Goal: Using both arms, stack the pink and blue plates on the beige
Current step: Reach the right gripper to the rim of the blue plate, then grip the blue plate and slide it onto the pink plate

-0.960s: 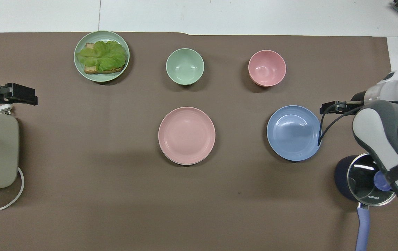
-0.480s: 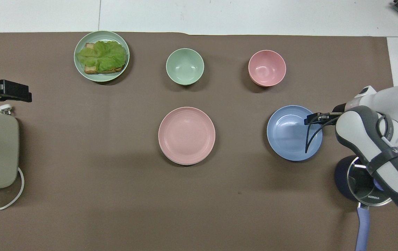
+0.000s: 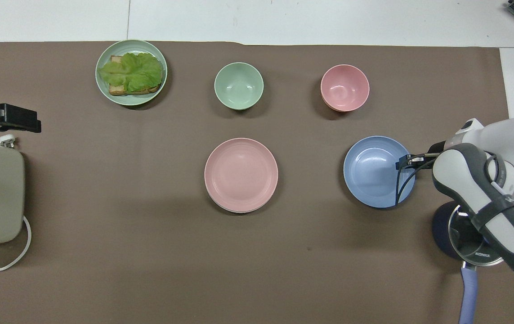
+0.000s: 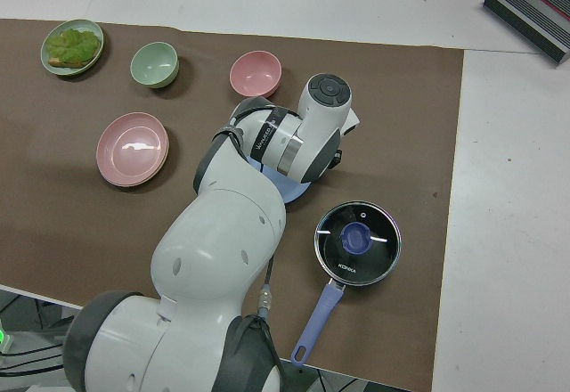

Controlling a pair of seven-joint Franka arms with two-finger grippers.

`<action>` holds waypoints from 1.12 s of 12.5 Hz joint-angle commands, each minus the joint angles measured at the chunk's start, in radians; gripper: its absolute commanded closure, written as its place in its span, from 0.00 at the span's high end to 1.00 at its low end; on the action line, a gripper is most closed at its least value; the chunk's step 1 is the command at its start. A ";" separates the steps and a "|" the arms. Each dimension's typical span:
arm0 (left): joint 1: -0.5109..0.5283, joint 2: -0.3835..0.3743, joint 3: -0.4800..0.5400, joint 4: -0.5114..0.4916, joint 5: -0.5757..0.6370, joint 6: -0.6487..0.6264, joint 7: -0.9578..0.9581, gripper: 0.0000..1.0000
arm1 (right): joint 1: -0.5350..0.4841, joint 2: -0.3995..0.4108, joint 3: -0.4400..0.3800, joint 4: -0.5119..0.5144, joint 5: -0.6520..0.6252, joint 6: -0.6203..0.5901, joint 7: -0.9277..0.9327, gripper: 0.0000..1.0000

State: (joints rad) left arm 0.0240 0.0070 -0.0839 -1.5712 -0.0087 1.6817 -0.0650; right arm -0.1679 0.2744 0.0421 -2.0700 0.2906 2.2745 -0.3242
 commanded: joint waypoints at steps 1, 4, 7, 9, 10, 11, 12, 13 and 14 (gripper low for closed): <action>0.014 -0.010 -0.010 0.002 0.015 -0.023 0.013 1.00 | -0.024 -0.029 0.007 -0.021 0.030 0.002 -0.042 0.00; 0.014 -0.010 -0.010 0.007 0.021 -0.048 0.013 1.00 | -0.021 -0.070 0.007 -0.009 0.030 -0.030 -0.035 0.00; 0.014 -0.025 -0.010 0.005 0.021 -0.074 0.014 1.00 | 0.037 -0.119 0.022 0.030 0.028 -0.104 0.083 0.00; 0.013 -0.028 -0.011 0.005 0.021 -0.074 0.016 1.00 | 0.138 -0.120 0.022 0.045 0.028 -0.089 0.196 0.00; 0.013 -0.030 -0.011 0.005 0.021 -0.074 0.020 1.00 | 0.199 -0.115 0.022 0.054 0.027 -0.070 0.277 0.00; 0.013 -0.028 -0.011 0.005 0.021 -0.074 0.033 1.00 | 0.247 -0.107 0.022 0.063 0.022 -0.020 0.360 0.00; 0.013 -0.028 -0.011 0.005 0.021 -0.074 0.039 1.00 | 0.292 -0.106 0.022 0.067 0.021 0.012 0.419 0.00; 0.013 -0.028 -0.011 0.005 0.021 -0.074 0.039 1.00 | 0.351 -0.103 0.022 0.073 0.022 0.019 0.480 0.00; 0.014 -0.028 -0.010 0.005 0.021 -0.073 0.039 1.00 | 0.379 -0.094 0.022 0.077 0.019 0.037 0.540 0.00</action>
State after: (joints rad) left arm 0.0240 -0.0137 -0.0842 -1.5707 -0.0072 1.6298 -0.0431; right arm 0.1682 0.1601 0.0683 -2.0151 0.2955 2.2865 0.1366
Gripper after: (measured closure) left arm 0.000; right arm 0.952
